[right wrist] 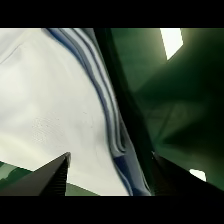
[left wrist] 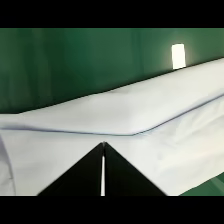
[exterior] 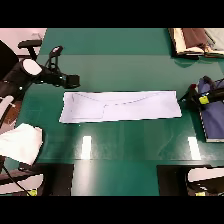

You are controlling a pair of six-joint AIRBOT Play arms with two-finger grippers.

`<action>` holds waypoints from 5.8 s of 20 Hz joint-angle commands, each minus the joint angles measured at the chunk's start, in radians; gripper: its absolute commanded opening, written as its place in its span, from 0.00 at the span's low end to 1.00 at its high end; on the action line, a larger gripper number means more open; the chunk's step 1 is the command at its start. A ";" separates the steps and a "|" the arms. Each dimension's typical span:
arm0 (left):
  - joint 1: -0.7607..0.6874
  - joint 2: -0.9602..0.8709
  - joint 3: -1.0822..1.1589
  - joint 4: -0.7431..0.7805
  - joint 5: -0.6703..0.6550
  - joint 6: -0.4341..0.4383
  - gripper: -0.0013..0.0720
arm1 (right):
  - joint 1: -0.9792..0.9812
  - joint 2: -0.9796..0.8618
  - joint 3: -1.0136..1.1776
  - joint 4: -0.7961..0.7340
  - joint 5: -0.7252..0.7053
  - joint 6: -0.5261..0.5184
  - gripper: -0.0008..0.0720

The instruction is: Fold the shirts.

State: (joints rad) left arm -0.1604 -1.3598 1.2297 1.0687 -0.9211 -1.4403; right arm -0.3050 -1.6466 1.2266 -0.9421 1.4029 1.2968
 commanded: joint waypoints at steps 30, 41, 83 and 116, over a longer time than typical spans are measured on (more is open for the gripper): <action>-0.296 -0.413 0.422 -0.120 -0.015 -0.024 0.05 | 0.671 0.245 0.581 0.089 -0.064 0.104 0.03; 0.173 0.167 0.422 0.106 -0.127 0.034 0.05 | 1.173 -0.116 0.616 0.353 -0.449 -0.095 0.67; -0.231 0.164 0.319 0.003 -0.103 0.061 0.05 | 0.220 0.148 0.501 -0.274 -0.192 0.225 0.03; -0.235 0.164 0.319 -0.014 -0.140 0.061 0.05 | -0.428 0.624 0.006 -0.268 -0.013 0.174 0.04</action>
State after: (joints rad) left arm -0.3946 -1.1954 1.5490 1.0546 -1.0565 -1.3865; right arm -0.6518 -1.1080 1.4284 -1.2083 1.3720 1.5085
